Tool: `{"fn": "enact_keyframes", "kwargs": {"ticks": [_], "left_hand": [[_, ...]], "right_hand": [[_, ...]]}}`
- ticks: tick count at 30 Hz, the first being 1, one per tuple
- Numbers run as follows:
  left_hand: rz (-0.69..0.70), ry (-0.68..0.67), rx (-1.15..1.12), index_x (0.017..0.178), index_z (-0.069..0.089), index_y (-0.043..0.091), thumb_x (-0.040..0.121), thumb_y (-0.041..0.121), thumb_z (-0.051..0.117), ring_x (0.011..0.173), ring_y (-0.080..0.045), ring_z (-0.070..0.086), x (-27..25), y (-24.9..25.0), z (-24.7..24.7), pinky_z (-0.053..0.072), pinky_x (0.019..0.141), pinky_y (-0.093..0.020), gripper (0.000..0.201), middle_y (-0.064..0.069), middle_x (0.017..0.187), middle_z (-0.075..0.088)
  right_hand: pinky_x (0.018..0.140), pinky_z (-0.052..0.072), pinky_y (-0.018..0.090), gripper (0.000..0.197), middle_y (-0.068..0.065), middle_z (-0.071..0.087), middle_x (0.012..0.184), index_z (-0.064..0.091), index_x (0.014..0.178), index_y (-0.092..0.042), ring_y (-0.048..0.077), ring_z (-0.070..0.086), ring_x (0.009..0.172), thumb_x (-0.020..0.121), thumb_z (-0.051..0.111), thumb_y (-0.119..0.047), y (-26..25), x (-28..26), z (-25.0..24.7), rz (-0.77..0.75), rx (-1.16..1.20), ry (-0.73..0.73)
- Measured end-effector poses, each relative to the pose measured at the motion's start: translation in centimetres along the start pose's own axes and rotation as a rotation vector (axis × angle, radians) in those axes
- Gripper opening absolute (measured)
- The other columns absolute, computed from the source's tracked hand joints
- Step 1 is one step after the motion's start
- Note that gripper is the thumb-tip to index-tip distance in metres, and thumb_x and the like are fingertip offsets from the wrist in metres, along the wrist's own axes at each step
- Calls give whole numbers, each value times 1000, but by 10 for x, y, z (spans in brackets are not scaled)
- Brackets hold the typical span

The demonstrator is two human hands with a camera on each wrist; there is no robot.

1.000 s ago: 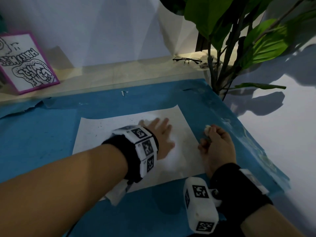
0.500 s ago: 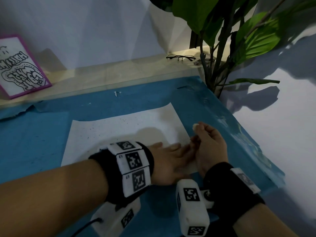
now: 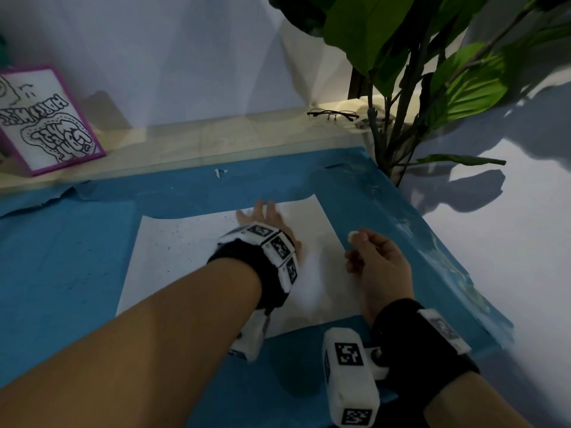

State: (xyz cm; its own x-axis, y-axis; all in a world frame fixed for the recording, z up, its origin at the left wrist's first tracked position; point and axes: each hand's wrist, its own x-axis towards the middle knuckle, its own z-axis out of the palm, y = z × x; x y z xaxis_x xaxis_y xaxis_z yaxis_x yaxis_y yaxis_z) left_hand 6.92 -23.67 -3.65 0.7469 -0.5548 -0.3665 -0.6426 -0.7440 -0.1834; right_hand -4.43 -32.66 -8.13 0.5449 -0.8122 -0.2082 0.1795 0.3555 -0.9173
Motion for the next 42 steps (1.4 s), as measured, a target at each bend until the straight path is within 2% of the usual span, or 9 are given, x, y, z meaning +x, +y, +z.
{"fn": "enact_keyframes", "kwargs": {"ticks": [5,11,15,19,25,29,34,39,42], "left_hand": [[234,-164,-152,149,-16,31,80,76,43,145,-34,-11,-12,10,7,1,116,-52,102,-1,158,-20],[236,-155,-87,148,-17,37,67,86,46,143,-42,-9,5,12,15,5,114,-60,114,-5,159,-18],[247,-143,-60,148,-14,40,69,83,48,143,-44,-7,4,11,13,6,113,-60,110,-6,159,-16],[254,-130,-69,148,-15,39,70,82,50,143,-45,-6,1,12,5,6,114,-61,110,-7,158,-17],[206,-95,87,139,-24,50,56,91,51,144,-42,-6,22,11,27,10,110,-64,120,-5,157,-21],[262,-152,-11,146,-16,45,64,88,47,144,-43,-7,13,12,14,5,114,-59,111,-6,157,-21],[267,-140,-34,145,-15,48,64,88,47,145,-39,-8,15,10,16,4,114,-57,109,-5,157,-22],[298,-123,-14,145,-14,48,66,86,48,144,-42,-6,13,10,12,4,113,-57,107,-7,157,-21],[294,-95,-20,145,-10,51,59,92,45,145,-39,-3,18,8,19,5,114,-55,110,-7,158,-19]], "right_hand": [[60,51,26,11,6,64,70,69,92,-5,16,58,59,81,69,-5,-17,7,1,99,-354,-195],[61,42,19,21,-4,67,88,73,96,-17,8,60,79,78,73,-26,-65,32,29,-326,-1518,-587],[49,46,15,8,-5,64,66,74,78,-18,4,54,54,72,78,-20,-61,41,43,-181,-1527,-689],[50,43,17,6,-8,62,64,72,72,-20,5,53,57,73,78,-20,-64,51,50,-220,-1549,-661],[48,38,11,14,-12,61,65,65,69,-28,-1,53,49,74,77,-24,-74,35,57,-192,-1896,-1018],[49,31,4,14,-16,55,70,73,90,-19,0,48,63,77,75,-24,-70,43,60,-444,-1869,-908],[65,46,18,11,-7,69,81,67,74,-27,10,60,76,75,76,-22,-76,38,62,-235,-1986,-1051],[56,36,12,12,-10,62,79,72,87,-21,8,52,76,76,75,-23,-69,43,66,-420,-1955,-938],[69,48,21,11,-5,69,79,67,72,-28,9,60,70,74,77,-23,-73,39,63,-202,-1963,-1060]]}}
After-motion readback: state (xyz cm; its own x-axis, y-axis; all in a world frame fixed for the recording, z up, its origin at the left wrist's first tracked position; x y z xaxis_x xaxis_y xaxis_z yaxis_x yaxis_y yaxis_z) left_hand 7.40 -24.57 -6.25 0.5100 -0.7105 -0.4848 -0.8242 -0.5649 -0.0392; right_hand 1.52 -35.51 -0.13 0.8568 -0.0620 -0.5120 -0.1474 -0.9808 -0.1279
